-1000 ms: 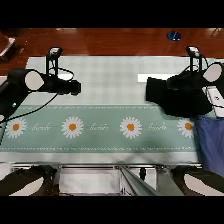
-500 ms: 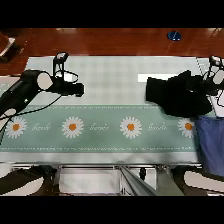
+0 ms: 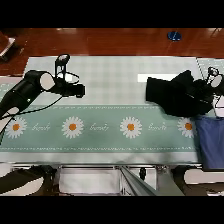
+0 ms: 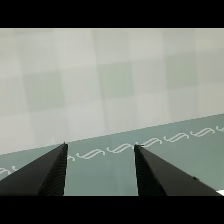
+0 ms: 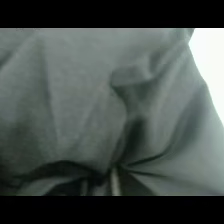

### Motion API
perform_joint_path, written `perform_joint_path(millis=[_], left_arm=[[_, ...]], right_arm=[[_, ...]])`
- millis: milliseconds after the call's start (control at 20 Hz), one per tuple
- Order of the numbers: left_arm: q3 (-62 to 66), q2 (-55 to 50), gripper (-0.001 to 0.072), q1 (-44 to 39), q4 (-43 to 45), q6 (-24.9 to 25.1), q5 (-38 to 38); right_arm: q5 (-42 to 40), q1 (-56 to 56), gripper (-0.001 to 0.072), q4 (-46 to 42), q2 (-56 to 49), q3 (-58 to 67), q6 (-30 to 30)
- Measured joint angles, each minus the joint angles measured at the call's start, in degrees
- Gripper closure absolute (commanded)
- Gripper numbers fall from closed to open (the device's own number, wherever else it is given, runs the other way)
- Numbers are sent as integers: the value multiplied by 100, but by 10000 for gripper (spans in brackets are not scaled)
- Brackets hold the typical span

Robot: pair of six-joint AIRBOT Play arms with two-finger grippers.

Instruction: Fold the shirts.

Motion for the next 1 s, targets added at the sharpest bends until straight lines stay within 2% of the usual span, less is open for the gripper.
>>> perform_joint_path(millis=[250, 500, 750, 1000], left_arm=[[225, 264, 198, 326, 122, 94, -667], [0, 1576, 198, 643, 229, -9, -1255], [-914, 2970, 198, 284, -138, -199, -1141], [-1591, 3324, 198, -160, -402, -398, -640]], right_arm=[[588, -11, 690, 1139, 238, 435, -997], [531, -15, 690, 2092, 1294, 1451, -1683], [601, 304, 690, 2577, 2302, 2636, -2050], [979, 1154, 690, 2623, 2695, 3696, -2177]])
